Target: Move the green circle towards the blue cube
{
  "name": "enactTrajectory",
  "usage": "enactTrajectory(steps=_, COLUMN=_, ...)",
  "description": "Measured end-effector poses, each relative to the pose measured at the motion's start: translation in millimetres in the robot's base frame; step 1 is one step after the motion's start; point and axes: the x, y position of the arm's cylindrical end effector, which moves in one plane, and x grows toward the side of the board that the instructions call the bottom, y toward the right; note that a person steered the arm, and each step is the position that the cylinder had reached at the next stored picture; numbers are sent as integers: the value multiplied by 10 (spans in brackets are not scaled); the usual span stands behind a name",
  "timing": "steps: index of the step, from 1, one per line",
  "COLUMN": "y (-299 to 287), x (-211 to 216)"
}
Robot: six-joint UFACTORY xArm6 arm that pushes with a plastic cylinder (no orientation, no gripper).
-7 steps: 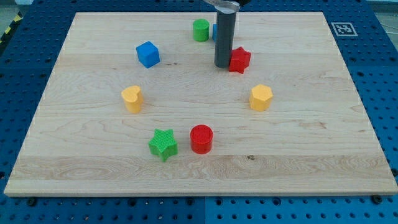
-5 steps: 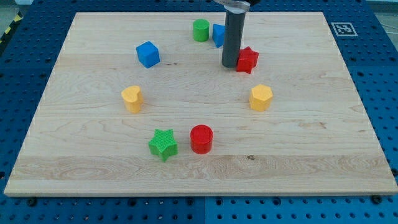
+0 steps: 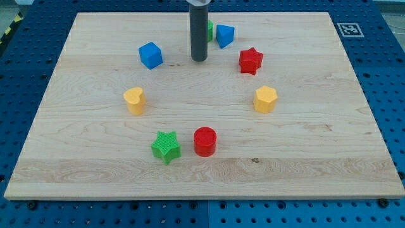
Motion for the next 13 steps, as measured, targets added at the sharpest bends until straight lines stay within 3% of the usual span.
enactTrajectory(steps=5, y=-447, x=-1377)
enactTrajectory(steps=9, y=416, x=-1376)
enactTrajectory(steps=13, y=478, x=-1204)
